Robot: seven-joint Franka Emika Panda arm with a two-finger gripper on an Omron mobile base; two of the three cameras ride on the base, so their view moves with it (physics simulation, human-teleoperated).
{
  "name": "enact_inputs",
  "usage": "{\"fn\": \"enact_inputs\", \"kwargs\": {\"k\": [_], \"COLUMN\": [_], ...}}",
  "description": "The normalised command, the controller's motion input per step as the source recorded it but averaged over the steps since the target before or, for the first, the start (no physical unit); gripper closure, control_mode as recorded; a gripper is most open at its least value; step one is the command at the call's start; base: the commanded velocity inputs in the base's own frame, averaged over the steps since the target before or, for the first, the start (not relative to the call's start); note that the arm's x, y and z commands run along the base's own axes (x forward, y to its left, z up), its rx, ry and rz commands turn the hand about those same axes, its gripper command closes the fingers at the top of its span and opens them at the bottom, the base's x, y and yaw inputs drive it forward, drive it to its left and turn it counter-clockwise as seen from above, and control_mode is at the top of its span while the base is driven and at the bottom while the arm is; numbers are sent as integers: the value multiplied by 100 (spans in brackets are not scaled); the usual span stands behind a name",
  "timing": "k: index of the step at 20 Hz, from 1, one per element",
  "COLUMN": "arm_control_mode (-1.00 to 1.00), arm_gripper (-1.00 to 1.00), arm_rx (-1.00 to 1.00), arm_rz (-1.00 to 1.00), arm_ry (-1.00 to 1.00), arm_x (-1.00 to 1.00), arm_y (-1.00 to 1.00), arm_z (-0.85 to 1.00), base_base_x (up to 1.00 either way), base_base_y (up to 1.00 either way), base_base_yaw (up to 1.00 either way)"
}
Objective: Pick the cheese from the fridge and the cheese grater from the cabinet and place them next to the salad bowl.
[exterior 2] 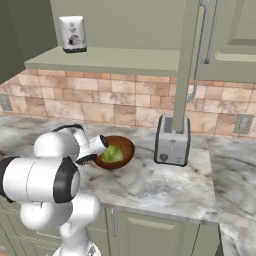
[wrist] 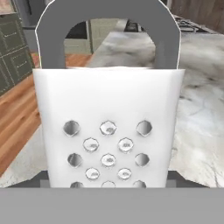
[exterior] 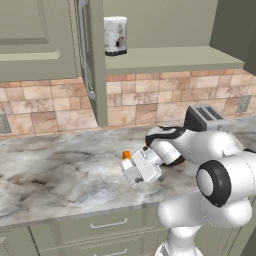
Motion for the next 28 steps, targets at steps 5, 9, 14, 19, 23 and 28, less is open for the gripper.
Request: {"fn": "enact_inputs", "kwargs": {"k": [5, 9, 14, 19, 23, 28], "arm_control_mode": [-100, -100, -100, -100, -100, -100], "arm_gripper": [100, 100, 100, 100, -100, -100], "arm_rx": [0, 0, 0, 0, 0, 0], "arm_rz": [0, 0, -1, -3, -2, 0], "arm_ry": [-4, -1, -2, 0, 0, 0], "arm_x": [0, -1, -3, 0, -5, -11], "arm_y": [0, -3, -13, -24, -24, -27], "arm_z": [-25, -26, -25, -22, -27, -26], "base_base_x": [0, 0, 0, 0, 0, 0], "base_base_y": [0, 0, 0, 0, 0, 0], "base_base_yaw": [0, 0, 0, 0, 0, 0]}}
